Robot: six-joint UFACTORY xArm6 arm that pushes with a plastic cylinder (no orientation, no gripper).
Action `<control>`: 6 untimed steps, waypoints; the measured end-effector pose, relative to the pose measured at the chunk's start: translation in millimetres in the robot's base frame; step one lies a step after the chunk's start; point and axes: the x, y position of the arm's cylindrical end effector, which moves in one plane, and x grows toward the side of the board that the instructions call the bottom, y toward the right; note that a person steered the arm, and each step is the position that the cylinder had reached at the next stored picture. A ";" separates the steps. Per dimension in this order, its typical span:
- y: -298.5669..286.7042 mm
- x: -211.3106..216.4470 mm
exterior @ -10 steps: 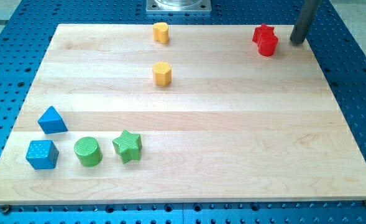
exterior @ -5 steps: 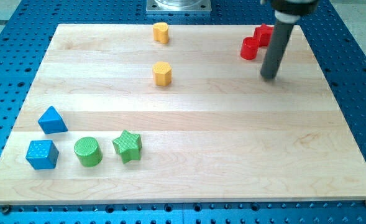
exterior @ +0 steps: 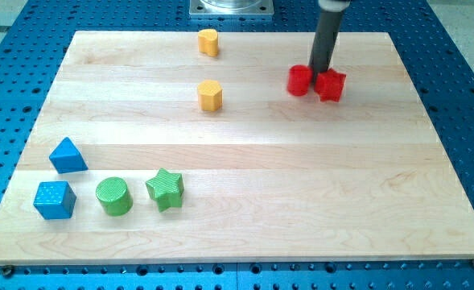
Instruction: Push the red circle at the bottom center of the board
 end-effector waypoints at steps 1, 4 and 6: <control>-28.8 -11.5; -123.8 107.9; -160.0 169.6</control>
